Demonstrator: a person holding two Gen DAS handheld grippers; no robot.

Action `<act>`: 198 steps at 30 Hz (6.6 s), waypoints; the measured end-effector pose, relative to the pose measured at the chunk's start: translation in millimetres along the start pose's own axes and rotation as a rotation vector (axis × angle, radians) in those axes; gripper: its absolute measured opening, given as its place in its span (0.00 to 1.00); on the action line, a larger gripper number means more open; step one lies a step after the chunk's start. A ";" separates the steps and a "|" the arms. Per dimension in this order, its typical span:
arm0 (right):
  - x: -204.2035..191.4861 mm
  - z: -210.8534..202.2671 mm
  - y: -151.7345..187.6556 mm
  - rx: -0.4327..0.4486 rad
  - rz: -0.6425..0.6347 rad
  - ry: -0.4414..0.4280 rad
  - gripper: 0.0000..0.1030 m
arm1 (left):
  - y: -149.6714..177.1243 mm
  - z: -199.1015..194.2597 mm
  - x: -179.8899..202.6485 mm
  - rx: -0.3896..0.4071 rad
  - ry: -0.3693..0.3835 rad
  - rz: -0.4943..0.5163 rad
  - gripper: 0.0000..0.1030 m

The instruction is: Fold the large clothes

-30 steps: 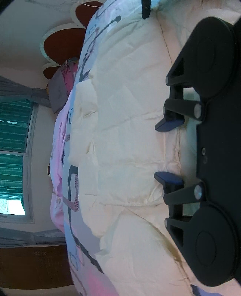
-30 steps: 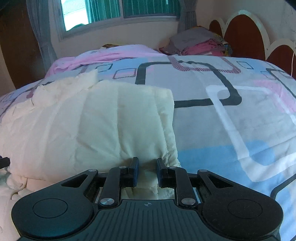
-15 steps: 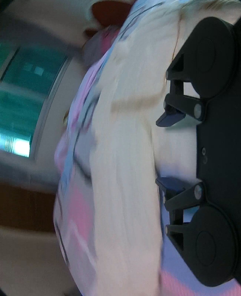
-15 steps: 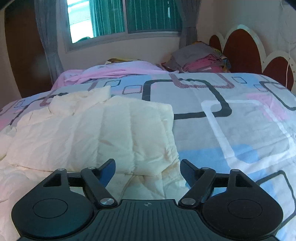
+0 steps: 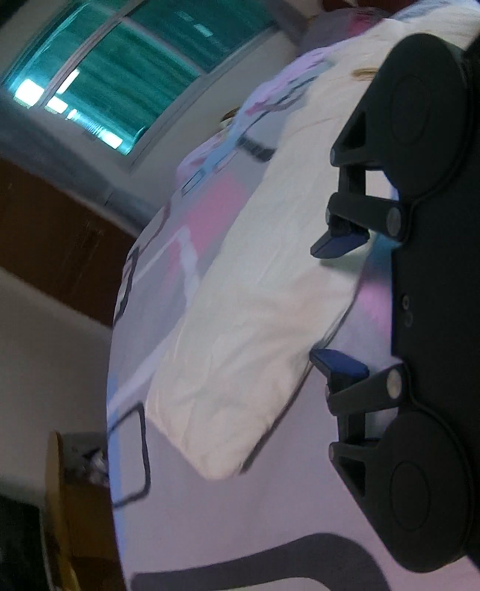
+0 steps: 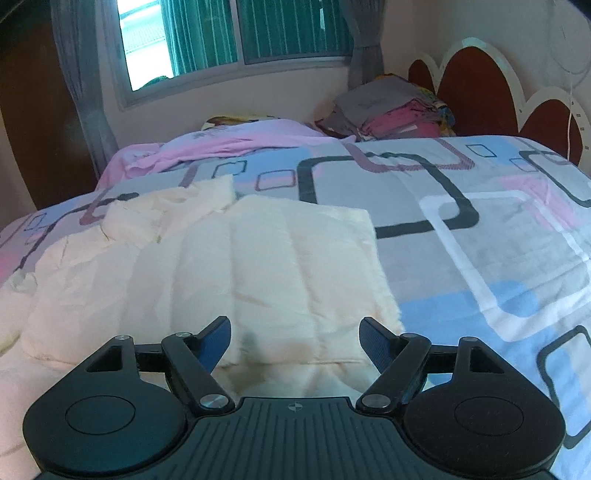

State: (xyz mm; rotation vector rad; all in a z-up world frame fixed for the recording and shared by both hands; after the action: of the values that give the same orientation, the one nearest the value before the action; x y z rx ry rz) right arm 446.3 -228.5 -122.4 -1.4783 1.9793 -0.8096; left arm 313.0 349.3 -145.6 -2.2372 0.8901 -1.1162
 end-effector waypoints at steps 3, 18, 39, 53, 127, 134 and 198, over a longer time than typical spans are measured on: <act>-11.2 -2.2 -4.0 0.007 -0.007 0.001 0.74 | -7.5 7.0 -20.6 0.032 0.013 -0.090 0.45; -7.3 9.7 -9.6 -0.001 0.024 0.044 0.75 | -45.7 -6.3 9.4 0.145 0.180 -0.032 0.04; 65.1 -12.8 -13.4 0.019 0.194 0.016 0.75 | 137.7 36.1 335.3 -0.272 0.644 0.565 0.04; 145.9 -21.9 -1.0 -0.005 0.319 0.081 0.75 | 245.5 56.0 416.3 -0.446 0.734 0.700 0.08; -47.6 111.0 -41.2 -0.089 -0.112 0.021 0.56 | 84.8 191.4 279.2 -0.307 0.423 0.744 0.80; -39.7 47.2 -35.5 0.033 -0.082 -0.009 0.56 | 74.9 127.9 266.7 -0.214 0.423 0.762 0.84; 174.1 -176.7 119.9 -0.118 0.441 -0.576 0.13 | 113.2 -121.8 82.5 -0.301 0.666 0.108 0.05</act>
State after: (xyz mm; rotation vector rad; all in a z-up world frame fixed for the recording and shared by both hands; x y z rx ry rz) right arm 197.1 -344.2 -101.9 -1.1004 1.8094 -0.0632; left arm 212.1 197.3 -111.2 -2.0111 1.5045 -1.8179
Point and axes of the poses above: each gripper's, at about its wrist camera, not at the fingertips, and z roughly the way its jaws point, x to its right, y to its underside, the point moved 5 cm from there along z, roughly the way its jaws point, and after that the axes turned 8 degrees about y, right-handed, at the moved point
